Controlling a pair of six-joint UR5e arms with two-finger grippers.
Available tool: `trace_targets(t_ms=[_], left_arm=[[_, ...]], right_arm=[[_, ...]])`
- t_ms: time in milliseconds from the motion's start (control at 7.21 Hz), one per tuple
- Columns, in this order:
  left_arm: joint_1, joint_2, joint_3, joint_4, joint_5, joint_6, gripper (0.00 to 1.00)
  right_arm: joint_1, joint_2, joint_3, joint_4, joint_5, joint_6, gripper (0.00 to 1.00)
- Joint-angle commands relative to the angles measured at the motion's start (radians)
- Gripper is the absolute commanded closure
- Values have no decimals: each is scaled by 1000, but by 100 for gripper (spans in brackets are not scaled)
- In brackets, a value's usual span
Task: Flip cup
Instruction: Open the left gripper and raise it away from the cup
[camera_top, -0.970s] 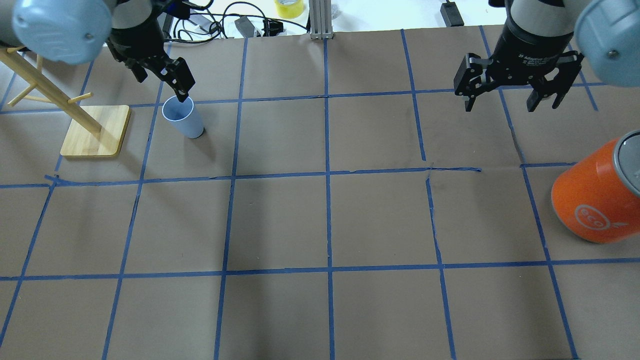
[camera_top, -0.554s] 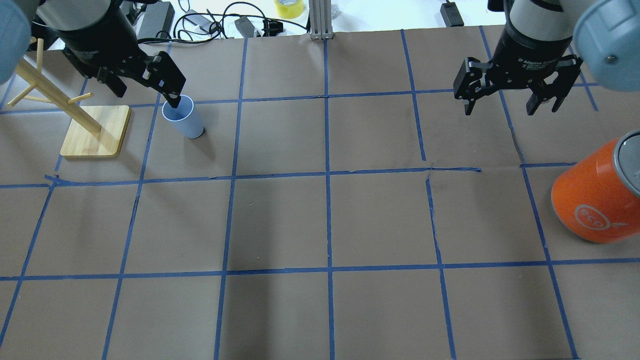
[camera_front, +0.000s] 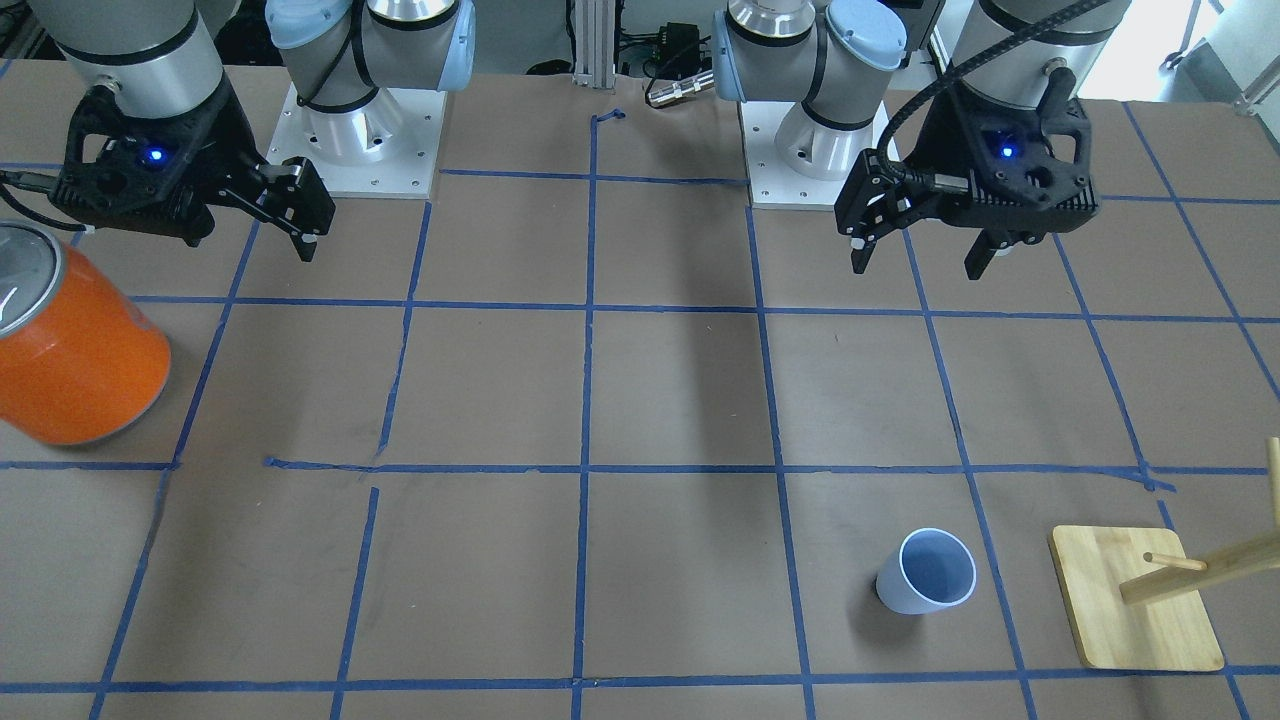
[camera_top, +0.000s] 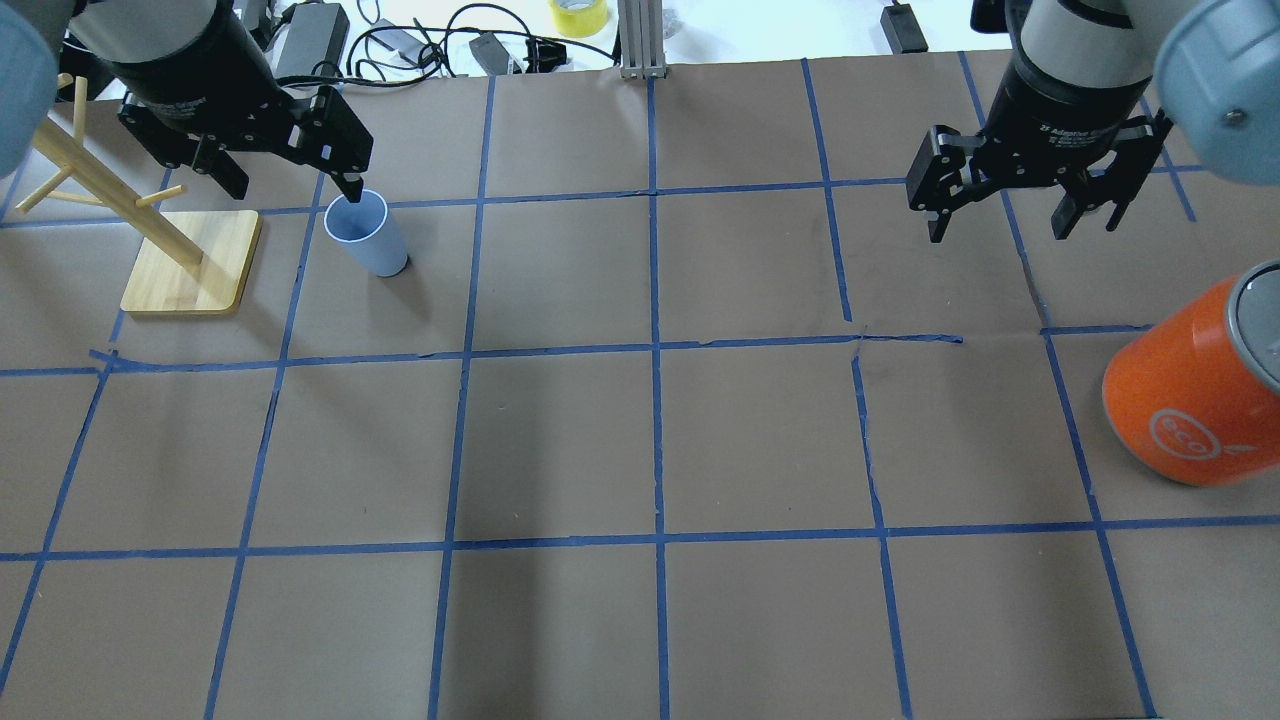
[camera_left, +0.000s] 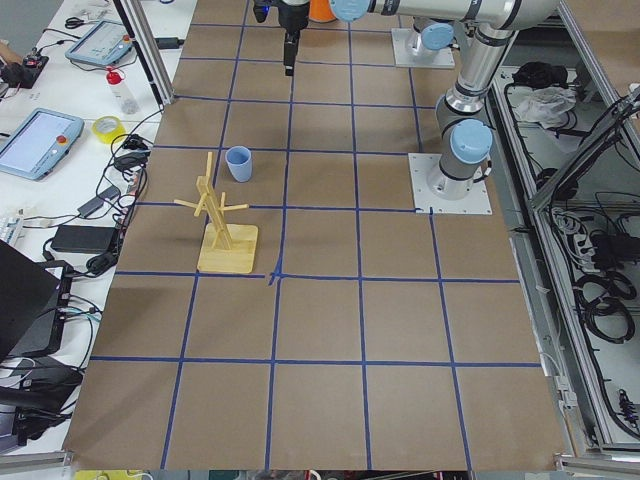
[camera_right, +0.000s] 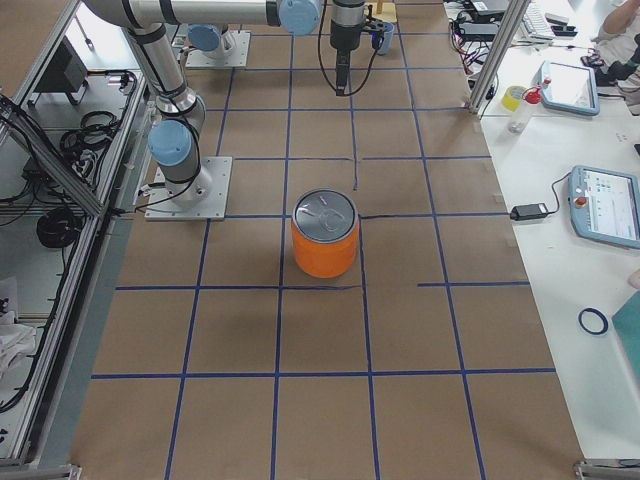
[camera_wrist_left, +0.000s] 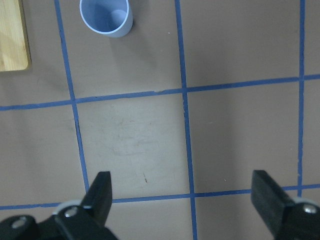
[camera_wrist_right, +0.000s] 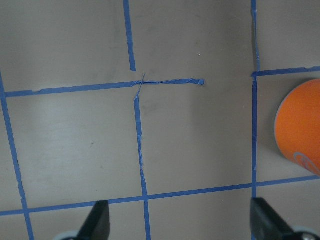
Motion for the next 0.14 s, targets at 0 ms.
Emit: trace_targets(t_ms=[0], left_arm=[[0,-1,-1,-3,0,-1,0]], right_arm=[[0,-2,-1,14,28,-59,0]])
